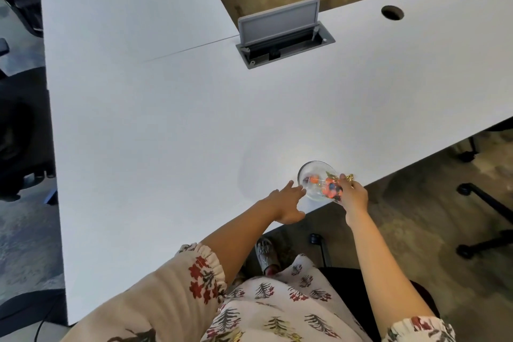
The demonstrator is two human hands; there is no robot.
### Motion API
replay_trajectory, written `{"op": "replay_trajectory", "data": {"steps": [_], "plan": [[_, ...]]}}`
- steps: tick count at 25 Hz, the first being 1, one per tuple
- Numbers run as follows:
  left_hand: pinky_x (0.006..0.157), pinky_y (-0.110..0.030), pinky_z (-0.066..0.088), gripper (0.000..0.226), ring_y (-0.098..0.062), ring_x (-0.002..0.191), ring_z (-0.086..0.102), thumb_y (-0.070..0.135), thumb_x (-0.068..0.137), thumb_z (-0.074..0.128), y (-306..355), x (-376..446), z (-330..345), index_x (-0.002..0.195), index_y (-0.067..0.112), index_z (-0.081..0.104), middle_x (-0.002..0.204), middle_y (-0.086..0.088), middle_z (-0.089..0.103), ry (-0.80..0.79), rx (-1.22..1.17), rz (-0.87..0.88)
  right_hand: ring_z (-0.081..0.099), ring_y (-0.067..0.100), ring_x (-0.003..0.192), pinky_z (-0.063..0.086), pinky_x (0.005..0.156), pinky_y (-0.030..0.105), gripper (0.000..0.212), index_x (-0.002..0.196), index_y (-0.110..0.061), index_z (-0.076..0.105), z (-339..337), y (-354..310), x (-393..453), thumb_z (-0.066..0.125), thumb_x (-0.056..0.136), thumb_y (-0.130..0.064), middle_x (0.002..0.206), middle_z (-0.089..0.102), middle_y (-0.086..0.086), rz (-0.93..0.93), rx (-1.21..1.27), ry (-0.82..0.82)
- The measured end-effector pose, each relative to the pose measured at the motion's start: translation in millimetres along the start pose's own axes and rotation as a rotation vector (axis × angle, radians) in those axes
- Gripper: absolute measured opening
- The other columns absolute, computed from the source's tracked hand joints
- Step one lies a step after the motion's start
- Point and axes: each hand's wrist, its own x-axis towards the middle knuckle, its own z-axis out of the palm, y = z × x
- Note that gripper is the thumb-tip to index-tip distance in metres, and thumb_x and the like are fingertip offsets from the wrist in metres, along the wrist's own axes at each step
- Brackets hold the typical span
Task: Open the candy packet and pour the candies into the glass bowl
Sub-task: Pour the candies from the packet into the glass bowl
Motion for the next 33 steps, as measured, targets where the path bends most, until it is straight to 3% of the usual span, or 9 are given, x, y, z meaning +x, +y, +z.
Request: {"op": "replay_trajectory", "data": {"steps": [4, 9, 12, 16, 20, 22, 25, 29, 33], "plan": [[0.128, -0.054, 0.006, 0.078, -0.026, 0.161, -0.007, 0.035, 0.103, 0.052, -4, 3, 2, 0.166, 0.015, 0.011, 0.175, -0.005, 0.002, -0.007, 0.062, 0.016, 0.064, 0.025, 0.105, 0.055, 0.093, 0.039, 0.043, 0.129, -0.005, 0.064, 1, 0, 0, 0.060, 0.099, -0.036, 0.121, 0.068, 0.010, -0.058, -0.052, 0.016], [0.129, -0.053, 0.003, 0.079, -0.026, 0.161, -0.008, 0.038, 0.103, 0.053, -5, 4, 3, 0.166, 0.017, 0.010, 0.175, -0.005, 0.002, 0.013, 0.076, 0.017, 0.062, 0.013, 0.086, 0.049, 0.077, 0.027, 0.034, 0.119, -0.005, 0.071, 1, 0, -4, 0.054, 0.103, -0.030, 0.093, 0.066, -0.004, -0.127, -0.107, 0.062], [0.129, -0.053, 0.002, 0.078, -0.026, 0.161, -0.009, 0.038, 0.103, 0.053, -6, 4, 3, 0.166, 0.017, 0.010, 0.175, -0.004, 0.002, 0.015, 0.078, 0.018, 0.067, 0.018, 0.090, 0.052, 0.070, 0.024, 0.027, 0.111, -0.005, 0.074, 0, -2, -7, 0.055, 0.102, -0.022, 0.095, 0.071, 0.004, -0.174, -0.117, 0.095], [0.129, -0.053, 0.002, 0.078, -0.026, 0.161, -0.008, 0.037, 0.104, 0.053, -6, 4, 2, 0.166, 0.017, 0.011, 0.175, -0.004, 0.003, 0.021, 0.073, 0.017, 0.070, 0.028, 0.090, 0.060, 0.087, 0.043, 0.026, 0.104, 0.001, 0.074, 0, -7, -10, 0.057, 0.102, -0.018, 0.094, 0.071, 0.015, -0.233, -0.137, 0.119], [0.129, -0.054, 0.003, 0.077, -0.025, 0.161, -0.008, 0.037, 0.103, 0.053, -6, 4, 1, 0.166, 0.018, 0.012, 0.175, -0.004, 0.004, 0.020, 0.062, 0.015, 0.071, 0.027, 0.082, 0.056, 0.076, 0.033, 0.029, 0.096, 0.002, 0.075, -1, -17, -18, 0.054, 0.102, -0.018, 0.084, 0.071, 0.012, -0.341, -0.217, 0.217], [0.129, -0.054, 0.003, 0.076, -0.025, 0.162, -0.007, 0.036, 0.103, 0.053, -6, 5, 2, 0.165, 0.018, 0.014, 0.175, -0.004, 0.005, 0.025, 0.056, 0.014, 0.072, 0.026, 0.080, 0.059, 0.079, 0.036, 0.028, 0.098, 0.000, 0.075, -2, -24, -24, 0.056, 0.102, -0.019, 0.090, 0.075, 0.014, -0.422, -0.228, 0.260], [0.129, -0.053, 0.004, 0.073, -0.025, 0.162, -0.005, 0.035, 0.103, 0.052, -7, 6, 1, 0.165, 0.018, 0.017, 0.174, -0.004, 0.009, 0.043, 0.022, 0.020, 0.076, 0.021, 0.083, 0.063, 0.080, 0.036, 0.024, 0.106, -0.005, 0.076, -4, -34, -30, 0.059, 0.100, -0.020, 0.101, 0.078, 0.012, -0.489, -0.120, 0.305], [0.128, -0.052, 0.006, 0.071, -0.024, 0.162, -0.004, 0.034, 0.103, 0.051, -11, 6, 2, 0.164, 0.018, 0.020, 0.174, -0.003, 0.011, 0.065, -0.018, 0.025, 0.075, 0.003, 0.073, 0.060, 0.065, 0.017, 0.019, 0.097, -0.012, 0.078, -1, -44, -33, 0.059, 0.097, -0.017, 0.085, 0.078, -0.002, -0.469, 0.145, 0.280], [0.128, -0.049, 0.012, 0.066, -0.023, 0.162, 0.002, 0.037, 0.105, 0.050, -16, 3, -2, 0.163, 0.022, 0.024, 0.174, -0.003, 0.013, 0.135, -0.278, -0.057, 0.076, 0.018, 0.088, 0.059, 0.074, 0.029, 0.019, 0.080, -0.023, 0.078, 14, -49, -40, 0.065, 0.092, -0.018, 0.087, 0.080, -0.003, -0.200, 0.435, 0.154]]}}
